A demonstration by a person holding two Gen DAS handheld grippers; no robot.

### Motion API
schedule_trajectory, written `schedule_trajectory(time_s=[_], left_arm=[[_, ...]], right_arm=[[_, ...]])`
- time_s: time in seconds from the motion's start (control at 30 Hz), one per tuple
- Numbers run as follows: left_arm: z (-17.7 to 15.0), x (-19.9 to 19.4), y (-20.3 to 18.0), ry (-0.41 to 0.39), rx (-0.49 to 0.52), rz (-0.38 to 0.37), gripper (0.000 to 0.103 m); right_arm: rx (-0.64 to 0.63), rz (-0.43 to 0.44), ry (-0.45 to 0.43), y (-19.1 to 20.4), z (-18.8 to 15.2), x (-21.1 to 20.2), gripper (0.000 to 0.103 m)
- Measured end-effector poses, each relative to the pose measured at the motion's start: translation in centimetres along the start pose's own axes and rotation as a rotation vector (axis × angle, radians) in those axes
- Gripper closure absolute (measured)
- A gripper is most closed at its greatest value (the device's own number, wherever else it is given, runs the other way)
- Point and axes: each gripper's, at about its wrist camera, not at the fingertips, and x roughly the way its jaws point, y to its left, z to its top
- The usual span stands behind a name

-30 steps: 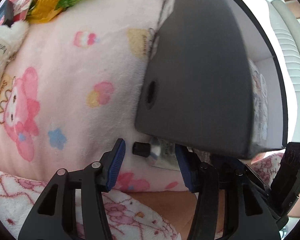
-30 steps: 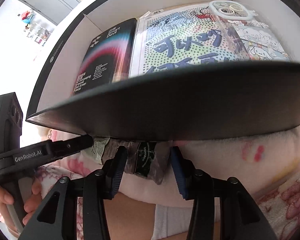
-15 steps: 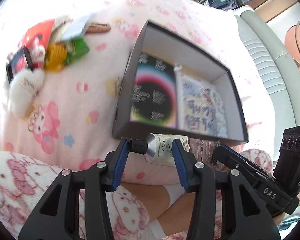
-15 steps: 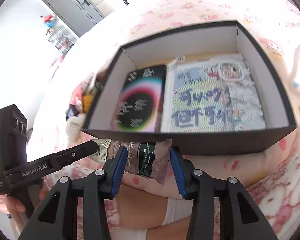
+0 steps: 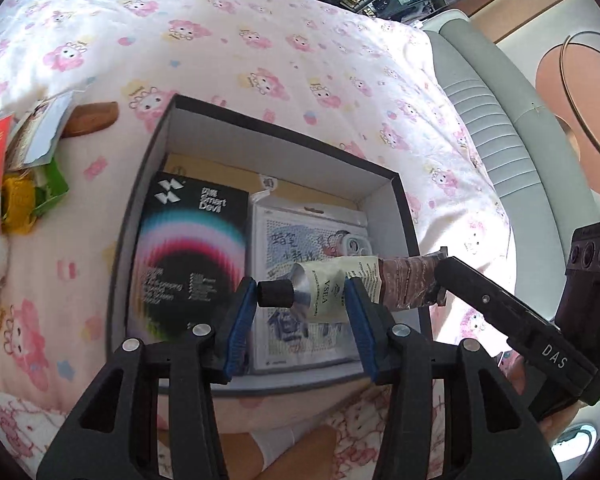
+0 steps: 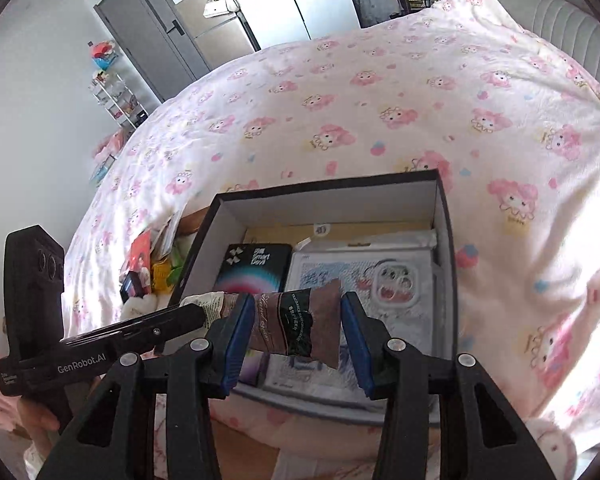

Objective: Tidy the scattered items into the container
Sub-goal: 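Lower the brown tube into the box beside the bead-art packet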

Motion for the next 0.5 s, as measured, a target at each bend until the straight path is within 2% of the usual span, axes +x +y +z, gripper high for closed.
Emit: schedule_trajectory(time_s=[0.2, 0.37, 0.5], left_arm=[[4.0, 6.1, -0.7, 0.028, 0.0, 0.032, 0.057], [5.6, 10.0, -0.1, 0.078, -0.009, 0.059, 0.057], [6.9, 12.1, 0.5, 0.097, -0.023, 0.05, 0.057]], right_arm=[[0.009, -0.029, 0.057, -3.8, 4.2, 3.3, 0.062], [0.009, -0.065, 0.136, -6.1, 4.9, 7.8, 0.062], [0.002, -0.078, 0.168, -7.1, 5.9, 9.8, 0.062]])
